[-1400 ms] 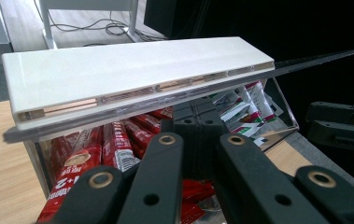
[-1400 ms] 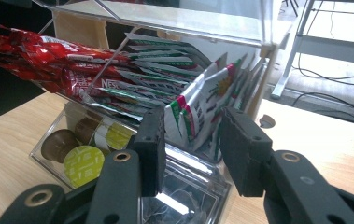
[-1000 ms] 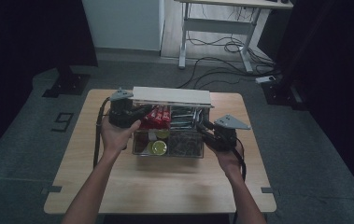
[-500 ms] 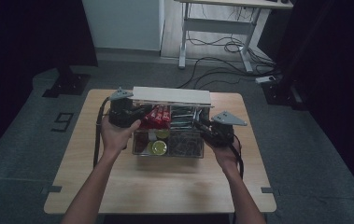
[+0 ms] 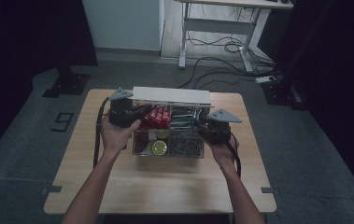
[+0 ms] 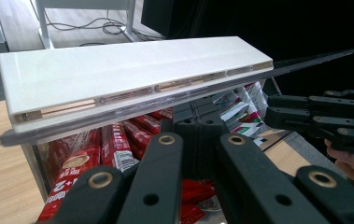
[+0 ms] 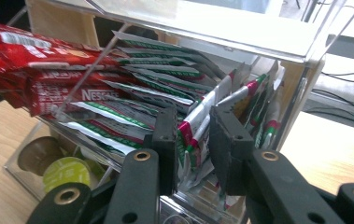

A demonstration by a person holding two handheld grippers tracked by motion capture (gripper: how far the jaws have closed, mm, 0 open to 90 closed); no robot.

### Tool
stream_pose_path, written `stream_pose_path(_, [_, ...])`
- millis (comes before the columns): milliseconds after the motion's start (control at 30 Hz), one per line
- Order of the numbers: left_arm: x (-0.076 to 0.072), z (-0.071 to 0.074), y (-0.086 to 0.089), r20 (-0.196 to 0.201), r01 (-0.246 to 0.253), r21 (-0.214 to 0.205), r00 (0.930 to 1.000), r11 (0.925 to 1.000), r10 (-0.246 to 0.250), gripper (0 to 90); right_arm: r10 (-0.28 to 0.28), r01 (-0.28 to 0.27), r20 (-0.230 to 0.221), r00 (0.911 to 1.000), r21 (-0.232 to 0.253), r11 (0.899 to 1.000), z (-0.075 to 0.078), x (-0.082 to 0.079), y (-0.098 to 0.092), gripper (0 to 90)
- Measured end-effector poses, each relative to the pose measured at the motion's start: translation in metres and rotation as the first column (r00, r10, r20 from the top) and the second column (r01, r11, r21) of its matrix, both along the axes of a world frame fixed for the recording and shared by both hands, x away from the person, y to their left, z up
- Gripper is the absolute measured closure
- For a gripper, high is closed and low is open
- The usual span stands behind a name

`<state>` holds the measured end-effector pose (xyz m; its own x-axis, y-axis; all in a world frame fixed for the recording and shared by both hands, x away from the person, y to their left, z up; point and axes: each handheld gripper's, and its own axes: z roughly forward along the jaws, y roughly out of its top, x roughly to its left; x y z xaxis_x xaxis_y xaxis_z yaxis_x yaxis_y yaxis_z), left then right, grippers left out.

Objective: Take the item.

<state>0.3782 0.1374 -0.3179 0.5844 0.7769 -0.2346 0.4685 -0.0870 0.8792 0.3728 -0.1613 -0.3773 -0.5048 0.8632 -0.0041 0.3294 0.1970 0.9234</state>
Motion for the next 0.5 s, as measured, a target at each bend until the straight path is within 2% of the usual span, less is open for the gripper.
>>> stream_pose_path(167, [0.000, 0.000, 0.000, 0.001, 0.000, -0.001, 1.0000, 1.0000, 0.000, 89.4, -0.019, 0.019, -0.010, 0.9998, -0.035, 0.999, -0.004, 0.003, 0.003, 72.5])
stream_pose_path(400, [0.000, -0.001, 0.000, 0.002, -0.001, -0.009, 1.0000, 1.0000, 0.001, 89.4, -0.028, 0.027, -0.032, 0.9991, -0.037, 0.999, -0.010, 0.008, 0.003, 74.7])
stream_pose_path(500, [0.000, -0.001, 0.001, 0.001, 0.000, -0.012, 1.0000, 0.9999, 0.000, 89.4, -0.034, 0.032, -0.036, 0.9988, -0.048, 0.998, -0.010, 0.009, 0.005, 79.1])
